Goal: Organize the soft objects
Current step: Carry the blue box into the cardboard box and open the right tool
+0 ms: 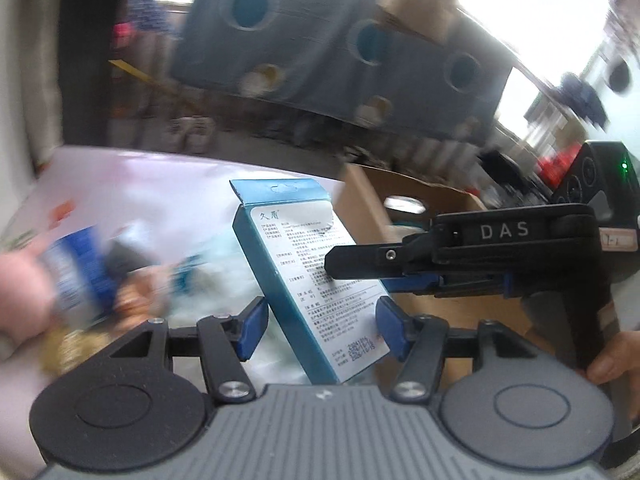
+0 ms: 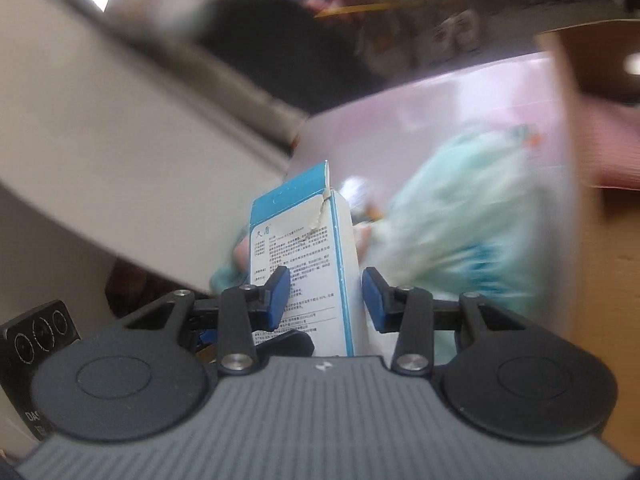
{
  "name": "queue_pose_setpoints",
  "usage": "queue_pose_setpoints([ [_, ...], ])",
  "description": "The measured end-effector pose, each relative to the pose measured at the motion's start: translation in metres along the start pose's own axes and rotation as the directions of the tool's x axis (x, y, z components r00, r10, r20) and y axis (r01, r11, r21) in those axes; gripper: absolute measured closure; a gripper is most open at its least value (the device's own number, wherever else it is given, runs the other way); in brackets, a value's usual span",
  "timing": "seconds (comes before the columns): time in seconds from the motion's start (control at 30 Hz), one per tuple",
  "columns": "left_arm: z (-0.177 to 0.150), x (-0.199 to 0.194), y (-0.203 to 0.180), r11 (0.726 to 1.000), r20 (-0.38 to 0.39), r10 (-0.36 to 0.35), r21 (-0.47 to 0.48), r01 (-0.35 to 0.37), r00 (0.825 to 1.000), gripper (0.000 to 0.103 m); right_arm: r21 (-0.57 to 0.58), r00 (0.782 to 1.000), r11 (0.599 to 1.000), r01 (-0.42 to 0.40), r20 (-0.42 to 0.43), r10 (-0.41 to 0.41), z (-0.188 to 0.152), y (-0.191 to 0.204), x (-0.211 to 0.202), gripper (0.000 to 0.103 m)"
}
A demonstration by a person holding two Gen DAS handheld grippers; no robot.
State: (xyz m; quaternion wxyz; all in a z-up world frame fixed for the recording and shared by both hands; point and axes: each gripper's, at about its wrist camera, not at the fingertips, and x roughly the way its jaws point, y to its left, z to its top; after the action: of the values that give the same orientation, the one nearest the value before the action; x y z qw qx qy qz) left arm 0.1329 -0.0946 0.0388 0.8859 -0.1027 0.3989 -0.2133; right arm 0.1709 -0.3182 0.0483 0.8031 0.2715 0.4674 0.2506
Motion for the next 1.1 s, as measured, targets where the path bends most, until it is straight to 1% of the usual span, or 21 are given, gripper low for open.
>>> queue_pose_setpoints([
  [0.1,0.019,0.037,-0.044,0.998,-0.048,-0.052,0.045,0.055,0.997,0.043,0.071,0.997,0.997,0.033,0.066,-0.038,0.009,-0.044,-0.043,0.064],
  [0.2,0.036,0.079,-0.088,0.991,-0.089,-0.080,0.097,0.089,0.993,0.043,0.139,0.991,0.989,0.055,0.116,-0.071,0.019,-0.090,-0.076,0.064],
  [0.33,0.056,0.136,-0.143,0.981,-0.146,-0.113,0.141,0.134,0.983,0.042,0.212,0.977,0.973,0.094,0.169,-0.132,0.036,-0.146,-0.108,0.064],
  [0.4,0.067,0.166,-0.162,0.978,-0.169,-0.118,0.152,0.144,0.978,0.042,0.225,0.966,0.967,0.124,0.194,-0.169,0.049,-0.172,-0.118,0.064],
  [0.47,0.074,0.195,-0.183,0.972,-0.196,-0.133,0.168,0.167,0.972,0.038,0.236,0.952,0.958,0.162,0.220,-0.215,0.063,-0.192,-0.126,0.063],
  [0.5,0.076,0.209,-0.189,0.969,-0.211,-0.137,0.173,0.175,0.968,0.038,0.236,0.941,0.953,0.190,0.233,-0.245,0.072,-0.205,-0.128,0.063],
  [0.53,0.079,0.227,-0.195,0.973,-0.227,-0.121,0.167,0.161,0.966,0.036,0.226,0.929,0.949,0.222,0.248,-0.276,0.079,-0.214,-0.131,0.063],
  [0.57,0.080,0.239,-0.198,0.975,-0.240,-0.102,0.166,0.145,0.965,0.032,0.215,0.909,0.938,0.271,0.263,-0.323,0.086,-0.223,-0.130,0.063],
  [0.6,0.079,0.249,-0.200,0.975,-0.257,-0.084,0.177,0.132,0.963,0.031,0.216,0.885,0.921,0.324,0.276,-0.376,0.091,-0.232,-0.132,0.063],
  [0.63,0.078,0.260,-0.203,0.974,-0.270,-0.062,0.193,0.117,0.961,0.031,0.226,0.871,0.910,0.347,0.283,-0.402,0.093,-0.242,-0.133,0.063],
  [0.67,0.076,0.268,-0.205,0.974,-0.275,-0.038,0.205,0.098,0.961,0.031,0.236,0.868,0.908,0.347,0.288,-0.406,0.094,-0.248,-0.133,0.063],
  [0.73,0.072,0.275,-0.206,0.972,-0.281,-0.014,0.219,0.078,0.960,0.031,0.264,0.874,0.913,0.312,0.296,-0.384,0.089,-0.262,-0.137,0.063],
  [0.77,0.071,0.274,-0.205,0.972,-0.281,-0.017,0.221,0.081,0.959,0.031,0.272,0.877,0.916,0.296,0.302,-0.373,0.084,-0.267,-0.139,0.063],
  [0.83,0.071,0.271,-0.203,0.972,-0.276,-0.023,0.218,0.086,0.961,0.031,0.277,0.879,0.915,0.293,0.298,-0.372,0.078,-0.271,-0.137,0.063],
  [0.93,0.070,0.253,-0.192,0.971,-0.258,-0.028,0.221,0.087,0.966,0.031,0.276,0.881,0.914,0.297,0.290,-0.374,0.070,-0.275,-0.141,0.063],
  [1.0,0.069,0.238,-0.190,0.968,-0.243,-0.025,0.235,0.084,0.970,0.031,0.278,0.882,0.915,0.294,0.290,-0.371,0.064,-0.270,-0.143,0.063],
  [1.1,0.076,0.218,-0.186,0.967,-0.216,-0.009,0.247,0.064,0.976,0.031,0.279,0.882,0.916,0.290,0.295,-0.369,0.064,-0.258,-0.143,0.063],
])
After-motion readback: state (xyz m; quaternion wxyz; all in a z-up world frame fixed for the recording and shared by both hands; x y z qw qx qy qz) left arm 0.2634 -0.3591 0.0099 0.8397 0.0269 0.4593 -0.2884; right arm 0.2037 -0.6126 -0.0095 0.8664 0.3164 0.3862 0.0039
